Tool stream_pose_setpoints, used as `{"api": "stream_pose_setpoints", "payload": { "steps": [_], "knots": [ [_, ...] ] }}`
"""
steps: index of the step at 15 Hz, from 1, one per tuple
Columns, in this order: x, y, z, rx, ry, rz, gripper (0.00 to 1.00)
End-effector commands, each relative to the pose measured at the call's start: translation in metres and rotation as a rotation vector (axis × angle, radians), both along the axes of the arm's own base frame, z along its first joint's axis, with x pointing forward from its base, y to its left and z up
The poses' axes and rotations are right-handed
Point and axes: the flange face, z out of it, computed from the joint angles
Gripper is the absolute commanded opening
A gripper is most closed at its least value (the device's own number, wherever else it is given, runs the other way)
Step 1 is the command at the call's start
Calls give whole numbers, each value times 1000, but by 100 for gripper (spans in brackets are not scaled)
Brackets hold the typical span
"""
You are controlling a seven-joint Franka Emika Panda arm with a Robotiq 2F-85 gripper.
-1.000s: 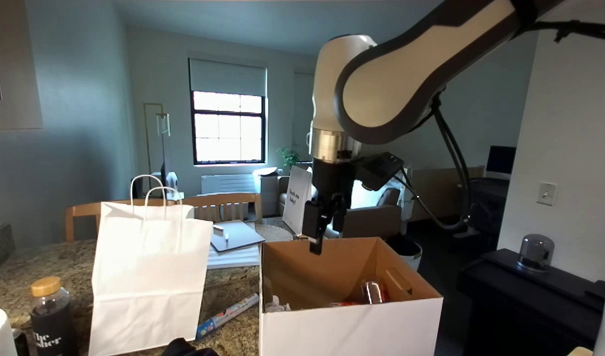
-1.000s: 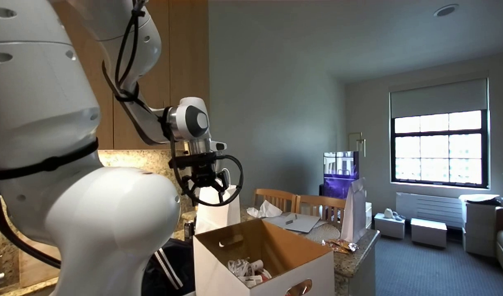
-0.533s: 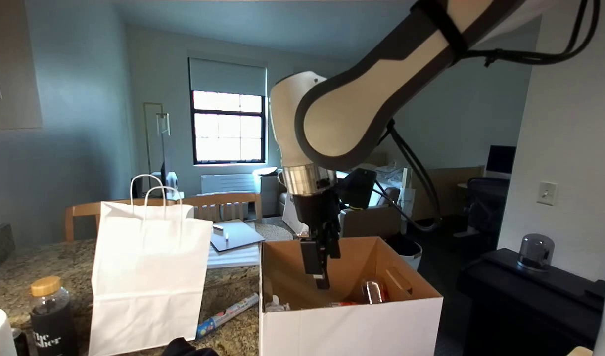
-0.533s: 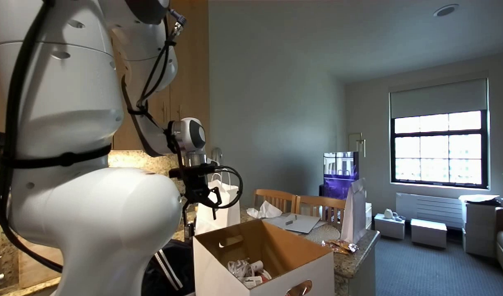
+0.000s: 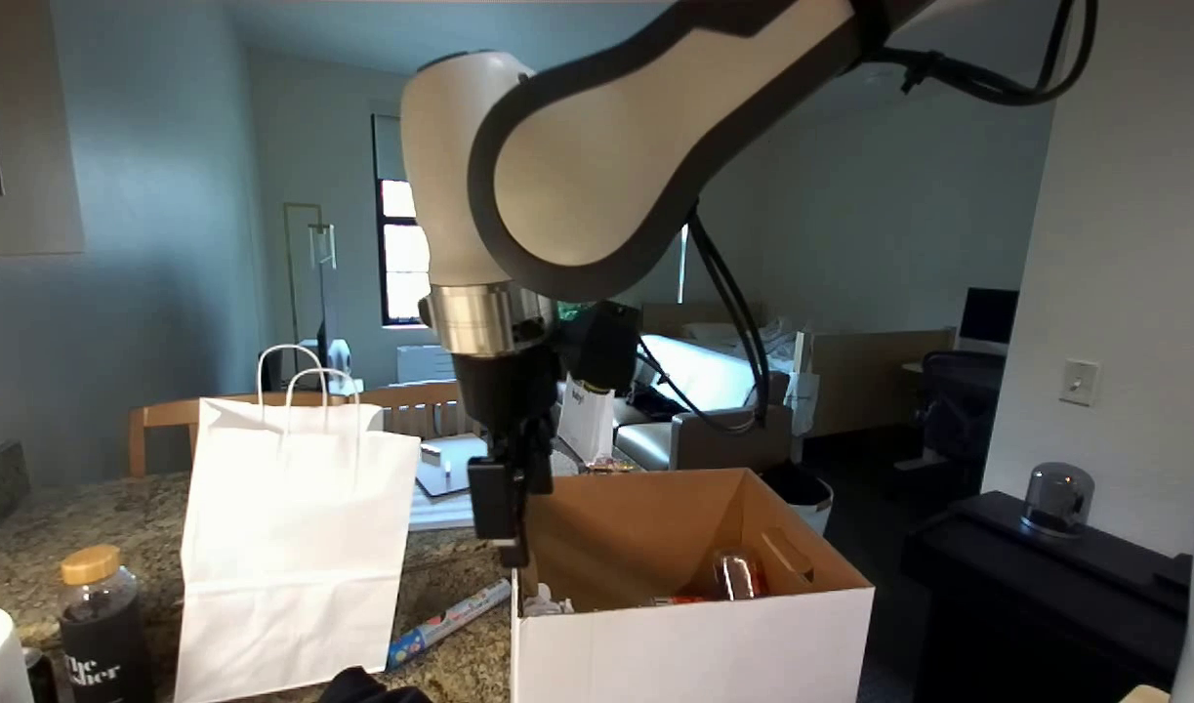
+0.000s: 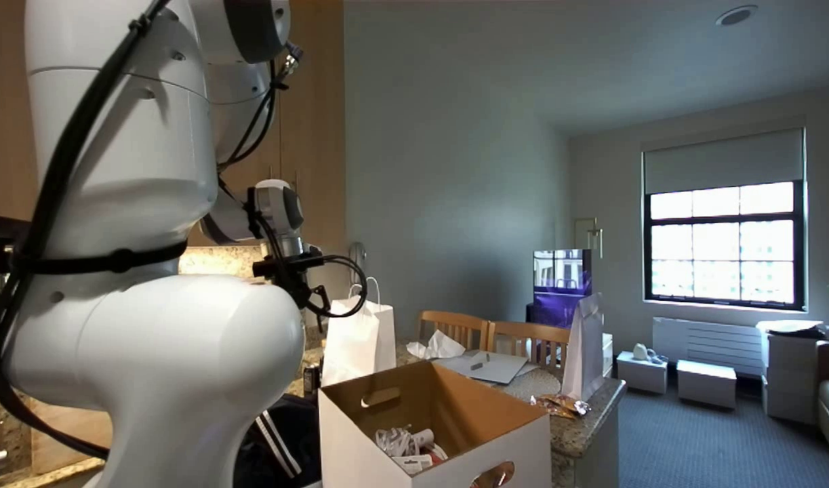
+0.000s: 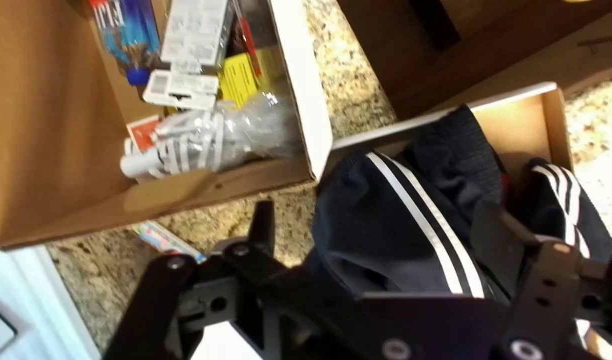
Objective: Put the dark blue jacket in the white storage box.
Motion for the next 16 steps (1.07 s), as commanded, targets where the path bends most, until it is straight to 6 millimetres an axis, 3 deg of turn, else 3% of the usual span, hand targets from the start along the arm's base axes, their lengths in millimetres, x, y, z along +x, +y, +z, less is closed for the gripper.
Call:
{"api": "stream_pose_setpoints", "payload": {
  "steps": [1, 7, 8, 10, 13, 16],
  "knots": [
    [-19, 54, -9, 137, -18, 69, 100],
    [-47, 135, -23, 346, -118, 142, 100],
    [-44, 117, -18, 304, -96, 150, 100],
    [-48, 131, -23, 332, -98, 149, 100],
    [-45, 135, -24, 337, -94, 147, 100],
    [-49, 146, -59, 317, -24, 209, 100]
  ]
}}
